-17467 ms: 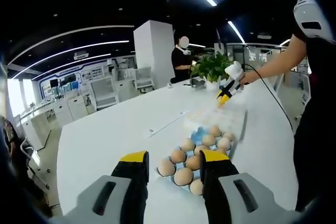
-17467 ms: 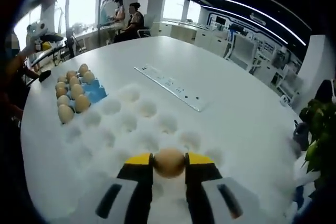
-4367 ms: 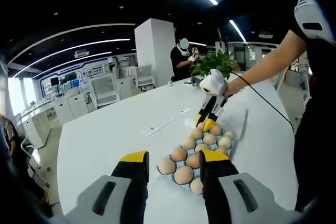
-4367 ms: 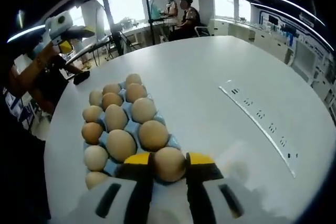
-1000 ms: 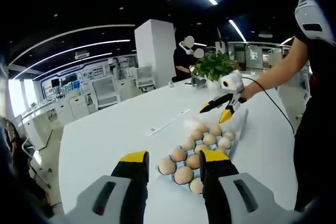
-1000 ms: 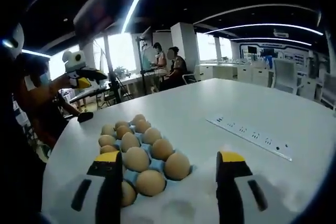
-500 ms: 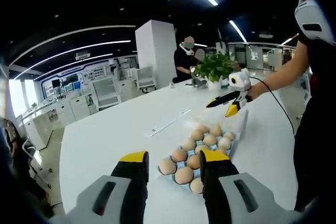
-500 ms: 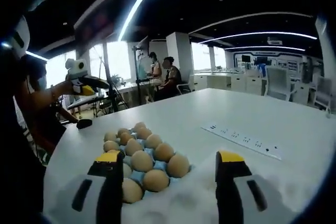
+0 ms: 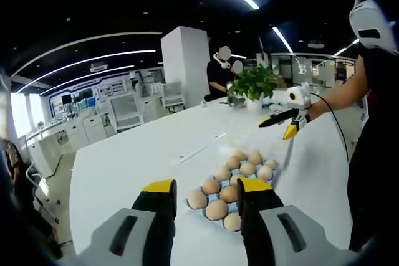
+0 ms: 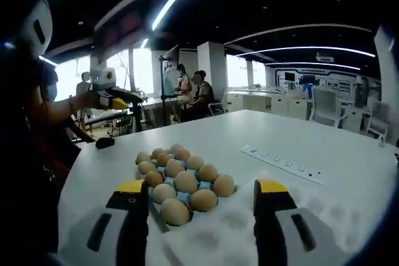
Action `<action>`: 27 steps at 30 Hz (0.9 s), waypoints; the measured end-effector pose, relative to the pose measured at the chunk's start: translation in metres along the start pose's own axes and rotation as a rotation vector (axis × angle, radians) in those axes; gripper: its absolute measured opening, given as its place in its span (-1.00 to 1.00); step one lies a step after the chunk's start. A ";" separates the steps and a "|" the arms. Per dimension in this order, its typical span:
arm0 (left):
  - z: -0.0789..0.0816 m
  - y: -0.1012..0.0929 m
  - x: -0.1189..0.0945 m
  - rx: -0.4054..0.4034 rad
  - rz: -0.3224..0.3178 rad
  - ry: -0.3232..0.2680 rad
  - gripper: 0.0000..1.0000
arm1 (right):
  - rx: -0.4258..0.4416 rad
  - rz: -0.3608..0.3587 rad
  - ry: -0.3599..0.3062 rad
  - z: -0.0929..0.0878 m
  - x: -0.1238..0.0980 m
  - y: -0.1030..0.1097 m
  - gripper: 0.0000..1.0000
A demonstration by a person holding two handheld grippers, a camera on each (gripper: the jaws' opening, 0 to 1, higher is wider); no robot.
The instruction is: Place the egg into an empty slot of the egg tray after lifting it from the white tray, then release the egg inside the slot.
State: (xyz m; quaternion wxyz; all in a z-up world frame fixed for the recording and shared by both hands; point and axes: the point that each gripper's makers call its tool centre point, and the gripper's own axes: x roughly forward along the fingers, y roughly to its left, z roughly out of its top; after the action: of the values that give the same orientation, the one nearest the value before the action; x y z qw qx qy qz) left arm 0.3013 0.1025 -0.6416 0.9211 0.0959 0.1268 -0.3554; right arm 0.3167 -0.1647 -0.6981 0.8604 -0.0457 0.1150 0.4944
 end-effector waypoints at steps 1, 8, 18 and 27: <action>0.000 -0.001 0.000 0.002 -0.001 0.001 -0.22 | -0.008 0.005 0.004 0.001 -0.001 0.002 0.40; 0.003 -0.004 0.002 0.004 -0.008 -0.009 -0.22 | -0.057 0.018 0.029 0.009 -0.010 0.008 0.40; 0.001 -0.006 0.001 0.002 -0.014 -0.009 -0.22 | -0.080 0.021 0.041 0.009 -0.015 0.008 0.38; 0.000 -0.010 0.000 0.003 -0.022 -0.006 -0.21 | -0.087 0.011 0.045 0.010 -0.023 0.009 0.38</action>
State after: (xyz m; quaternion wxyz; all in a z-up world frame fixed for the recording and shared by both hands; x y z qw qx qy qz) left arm 0.2945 0.0948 -0.6423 0.9174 0.0948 0.1245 -0.3658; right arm 0.2990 -0.1773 -0.6827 0.8521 -0.0934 0.1130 0.5024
